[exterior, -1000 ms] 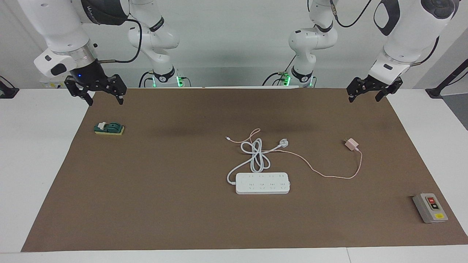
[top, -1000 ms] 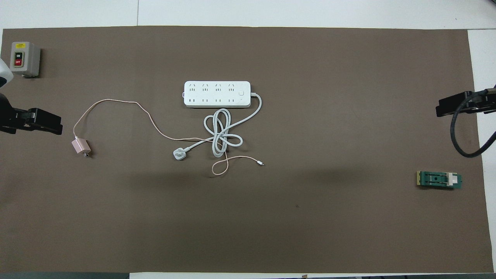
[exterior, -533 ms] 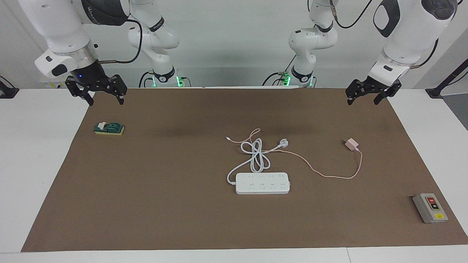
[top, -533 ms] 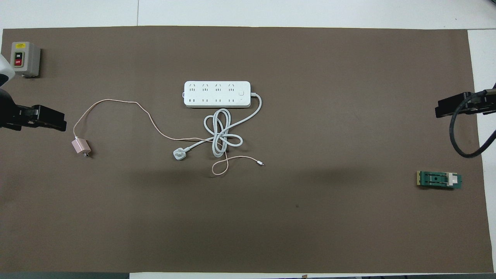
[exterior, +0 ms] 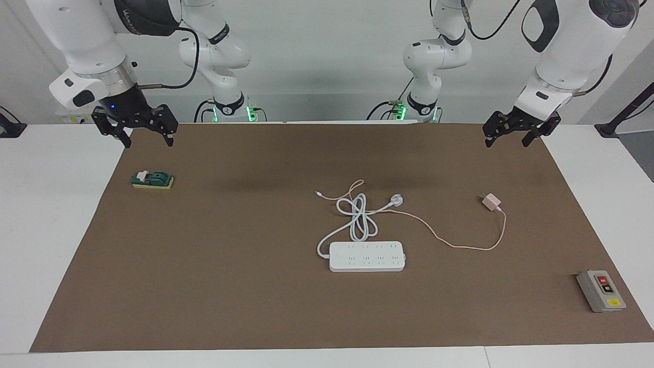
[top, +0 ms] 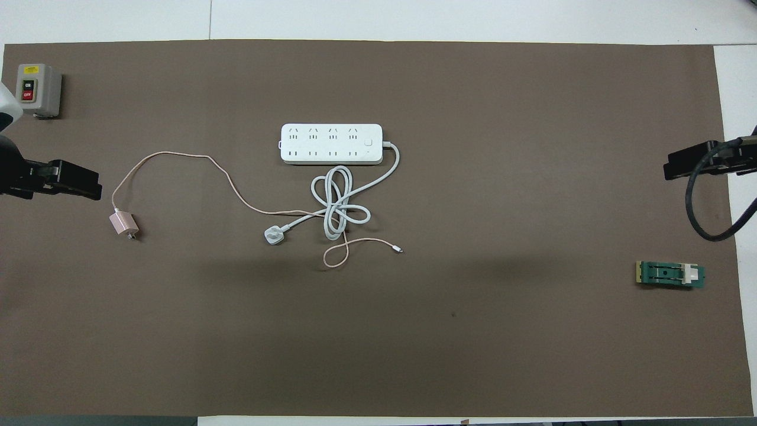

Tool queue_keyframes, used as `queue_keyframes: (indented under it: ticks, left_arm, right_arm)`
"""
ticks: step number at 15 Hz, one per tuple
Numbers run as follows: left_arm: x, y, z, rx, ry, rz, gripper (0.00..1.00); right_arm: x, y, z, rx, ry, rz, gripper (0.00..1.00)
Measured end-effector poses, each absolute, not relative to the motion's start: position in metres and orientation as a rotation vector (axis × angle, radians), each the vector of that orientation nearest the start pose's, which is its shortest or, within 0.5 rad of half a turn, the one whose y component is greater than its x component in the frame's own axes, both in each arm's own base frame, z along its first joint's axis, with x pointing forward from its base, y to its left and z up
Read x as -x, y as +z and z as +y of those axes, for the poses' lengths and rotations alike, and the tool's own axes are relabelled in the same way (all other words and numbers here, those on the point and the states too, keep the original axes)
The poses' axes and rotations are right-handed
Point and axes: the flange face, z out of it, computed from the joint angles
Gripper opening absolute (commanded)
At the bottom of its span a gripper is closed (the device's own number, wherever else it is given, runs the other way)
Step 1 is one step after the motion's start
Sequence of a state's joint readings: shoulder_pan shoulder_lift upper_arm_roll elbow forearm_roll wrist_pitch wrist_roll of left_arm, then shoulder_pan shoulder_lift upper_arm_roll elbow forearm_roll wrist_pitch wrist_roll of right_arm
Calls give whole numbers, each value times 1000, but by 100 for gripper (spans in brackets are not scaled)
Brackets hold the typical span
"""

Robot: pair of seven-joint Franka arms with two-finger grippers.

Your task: Unplug charger and place it aside

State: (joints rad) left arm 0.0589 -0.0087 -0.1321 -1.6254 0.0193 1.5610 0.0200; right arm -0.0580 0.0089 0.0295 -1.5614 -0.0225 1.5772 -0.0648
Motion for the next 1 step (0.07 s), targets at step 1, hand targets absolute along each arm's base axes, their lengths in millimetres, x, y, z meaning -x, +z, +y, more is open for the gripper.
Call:
queue_keyframes:
  ticks: [1]
  left_arm:
    - [-548,603,-38,3115,86,146,100]
  right_arm:
    - [-558,625,-18,3164,-9,-58,100]
